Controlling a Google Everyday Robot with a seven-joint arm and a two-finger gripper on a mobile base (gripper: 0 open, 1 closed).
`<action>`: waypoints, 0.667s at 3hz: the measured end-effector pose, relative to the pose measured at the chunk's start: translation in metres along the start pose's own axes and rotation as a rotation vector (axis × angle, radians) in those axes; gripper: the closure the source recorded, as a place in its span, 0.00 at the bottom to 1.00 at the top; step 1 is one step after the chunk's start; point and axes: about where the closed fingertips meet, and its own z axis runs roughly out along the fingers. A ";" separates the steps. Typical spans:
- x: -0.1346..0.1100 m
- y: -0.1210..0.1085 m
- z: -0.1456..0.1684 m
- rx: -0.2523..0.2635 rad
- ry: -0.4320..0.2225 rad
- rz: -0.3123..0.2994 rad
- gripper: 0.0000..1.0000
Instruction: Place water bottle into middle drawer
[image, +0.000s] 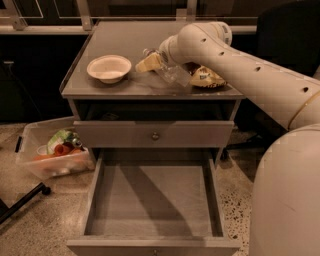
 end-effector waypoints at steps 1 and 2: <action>-0.004 -0.003 -0.009 0.013 -0.005 -0.021 0.00; -0.004 -0.003 -0.009 0.013 -0.005 -0.021 0.00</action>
Offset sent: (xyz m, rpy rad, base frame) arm -0.0068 -0.0119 0.0160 -0.0947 -0.0029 0.0331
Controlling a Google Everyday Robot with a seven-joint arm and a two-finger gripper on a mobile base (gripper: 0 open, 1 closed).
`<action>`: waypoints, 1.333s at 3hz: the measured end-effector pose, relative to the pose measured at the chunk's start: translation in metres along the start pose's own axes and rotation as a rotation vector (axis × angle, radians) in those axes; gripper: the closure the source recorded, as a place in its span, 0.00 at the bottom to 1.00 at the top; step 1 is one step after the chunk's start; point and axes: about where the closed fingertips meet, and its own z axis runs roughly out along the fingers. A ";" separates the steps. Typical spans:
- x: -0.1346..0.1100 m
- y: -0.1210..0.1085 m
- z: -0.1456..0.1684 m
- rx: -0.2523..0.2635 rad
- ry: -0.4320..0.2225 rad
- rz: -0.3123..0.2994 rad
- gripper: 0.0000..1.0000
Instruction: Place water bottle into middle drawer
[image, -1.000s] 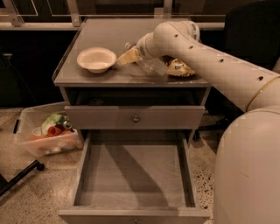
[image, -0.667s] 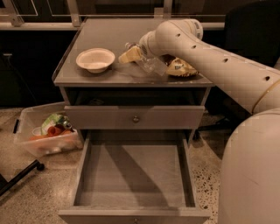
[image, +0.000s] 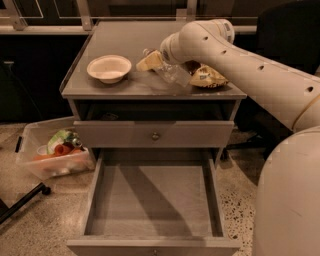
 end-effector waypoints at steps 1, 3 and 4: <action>0.003 0.001 0.002 -0.010 0.029 -0.060 0.00; 0.016 0.000 0.009 -0.015 0.111 -0.227 0.01; 0.022 0.003 0.017 -0.038 0.143 -0.258 0.03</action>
Offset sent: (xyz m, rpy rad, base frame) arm 0.0019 -0.0090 -0.0157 -0.2814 -0.0086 0.1154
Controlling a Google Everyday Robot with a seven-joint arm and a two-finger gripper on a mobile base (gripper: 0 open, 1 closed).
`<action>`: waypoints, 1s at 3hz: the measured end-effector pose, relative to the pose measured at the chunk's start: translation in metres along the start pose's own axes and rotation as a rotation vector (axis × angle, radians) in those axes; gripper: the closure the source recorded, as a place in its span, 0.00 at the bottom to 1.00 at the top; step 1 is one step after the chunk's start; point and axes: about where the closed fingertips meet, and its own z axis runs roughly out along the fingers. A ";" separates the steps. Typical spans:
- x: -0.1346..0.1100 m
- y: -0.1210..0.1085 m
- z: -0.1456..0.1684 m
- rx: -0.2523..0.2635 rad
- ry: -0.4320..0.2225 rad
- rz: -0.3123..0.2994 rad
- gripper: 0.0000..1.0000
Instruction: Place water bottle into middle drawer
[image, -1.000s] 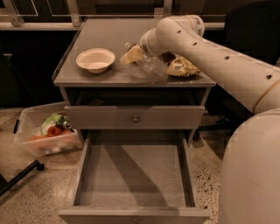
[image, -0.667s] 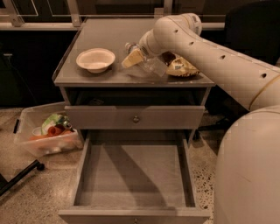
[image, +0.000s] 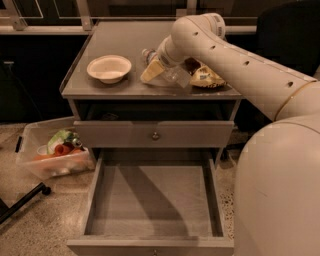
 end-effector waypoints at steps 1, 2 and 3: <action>0.003 0.003 0.008 -0.032 0.033 -0.016 0.22; 0.002 0.005 0.009 -0.047 0.046 -0.027 0.45; 0.000 0.006 0.006 -0.047 0.046 -0.027 0.68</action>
Offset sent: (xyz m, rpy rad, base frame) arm 0.0036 0.0031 -0.0052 -0.0551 0.0668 0.0454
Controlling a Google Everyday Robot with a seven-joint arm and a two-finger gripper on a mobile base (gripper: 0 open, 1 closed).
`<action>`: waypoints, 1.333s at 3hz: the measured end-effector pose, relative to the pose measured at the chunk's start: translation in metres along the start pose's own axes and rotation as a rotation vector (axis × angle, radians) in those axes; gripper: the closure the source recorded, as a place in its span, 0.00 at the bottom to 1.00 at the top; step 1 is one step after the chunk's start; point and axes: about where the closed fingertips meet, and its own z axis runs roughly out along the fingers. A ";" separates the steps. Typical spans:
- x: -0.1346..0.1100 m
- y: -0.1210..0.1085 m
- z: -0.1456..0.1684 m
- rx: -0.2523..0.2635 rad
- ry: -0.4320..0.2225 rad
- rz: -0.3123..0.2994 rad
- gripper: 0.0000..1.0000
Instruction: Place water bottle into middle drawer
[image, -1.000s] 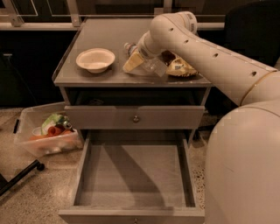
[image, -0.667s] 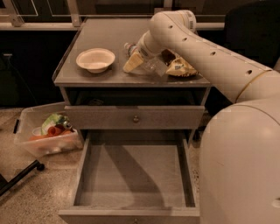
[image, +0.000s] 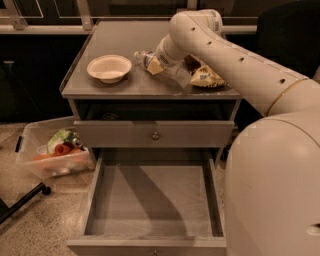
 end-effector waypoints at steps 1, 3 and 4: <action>0.000 0.000 -0.001 0.000 0.001 -0.002 0.92; 0.002 -0.008 -0.029 0.030 -0.010 0.005 1.00; 0.007 -0.013 -0.067 0.063 -0.038 0.029 1.00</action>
Offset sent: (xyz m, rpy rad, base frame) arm -0.0080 -0.0135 0.0202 -0.0082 -0.0314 -0.0160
